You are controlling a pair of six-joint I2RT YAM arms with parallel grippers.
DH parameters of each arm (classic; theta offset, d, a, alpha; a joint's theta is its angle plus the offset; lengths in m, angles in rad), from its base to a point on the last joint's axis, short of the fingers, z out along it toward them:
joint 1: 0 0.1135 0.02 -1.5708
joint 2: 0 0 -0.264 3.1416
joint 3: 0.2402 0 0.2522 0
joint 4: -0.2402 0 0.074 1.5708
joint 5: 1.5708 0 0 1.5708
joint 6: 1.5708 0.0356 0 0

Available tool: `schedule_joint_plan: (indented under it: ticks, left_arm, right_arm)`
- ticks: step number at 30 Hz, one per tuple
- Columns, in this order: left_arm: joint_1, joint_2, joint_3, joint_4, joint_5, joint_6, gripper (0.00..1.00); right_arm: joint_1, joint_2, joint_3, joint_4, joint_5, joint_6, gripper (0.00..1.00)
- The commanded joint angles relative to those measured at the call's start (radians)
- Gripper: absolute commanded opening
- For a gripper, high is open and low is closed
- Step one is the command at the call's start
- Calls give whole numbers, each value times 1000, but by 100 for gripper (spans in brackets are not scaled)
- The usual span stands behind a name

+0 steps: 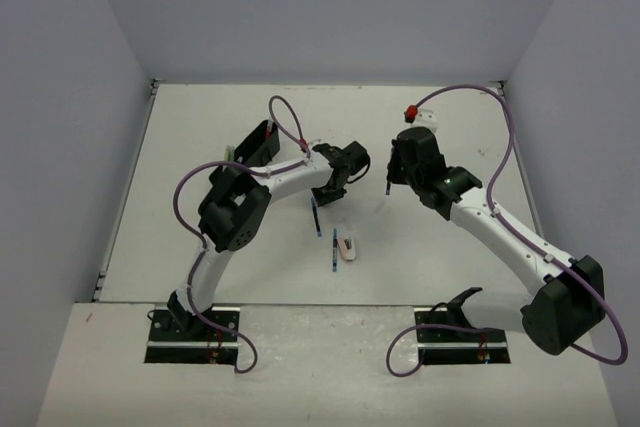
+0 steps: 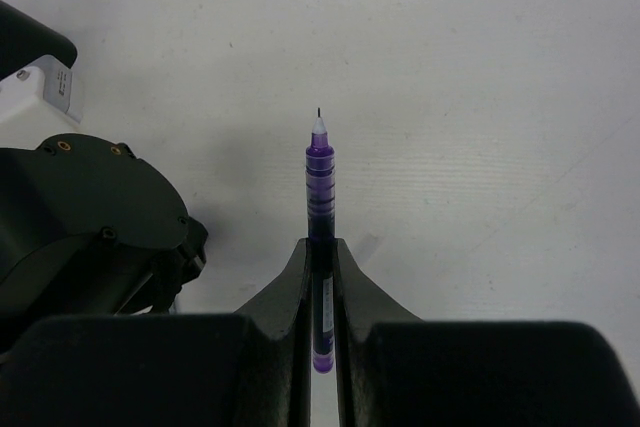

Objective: Sort the stationery into containers
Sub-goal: Pick up the pen cap from the center of the board.

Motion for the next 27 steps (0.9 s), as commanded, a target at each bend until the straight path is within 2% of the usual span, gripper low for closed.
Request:
schedule_joint_plan:
  ticks: [1, 7, 12, 15, 17, 20, 22, 24, 27]
  left_arm:
    - [0, 20, -38, 37, 9, -18, 25]
    - [2, 5, -64, 62, 22, 17, 0]
    - [1, -88, -99, 112, -36, 109, 0]
    - [1, -262, -192, 210, -74, 247, 0]
    - [1, -393, -305, 363, -63, 352, 0]
    - [1, -724, -517, 605, 26, 585, 0]
    - [-1, -901, -652, 733, 98, 655, 0]
    - [0, -1033, -775, 818, 150, 677, 0]
    - [1, -1258, -864, 898, 209, 703, 0]
  right_arm:
    - [-6, -14, -12, 45, -10, -11, 0]
    - [-7, -21, -20, 52, -25, -13, 0]
    - [-6, -66, -66, 139, -146, -45, 0]
    - [-6, -127, -123, 241, -336, -93, 0]
    - [-6, -179, -179, 339, -487, -114, 0]
    - [-2, -266, -248, 475, -695, -112, 0]
    - [13, -318, -281, 552, -788, -80, 0]
    - [54, -338, -306, 601, -806, -41, 0]
    - [247, -343, -310, 639, -659, -41, 0]
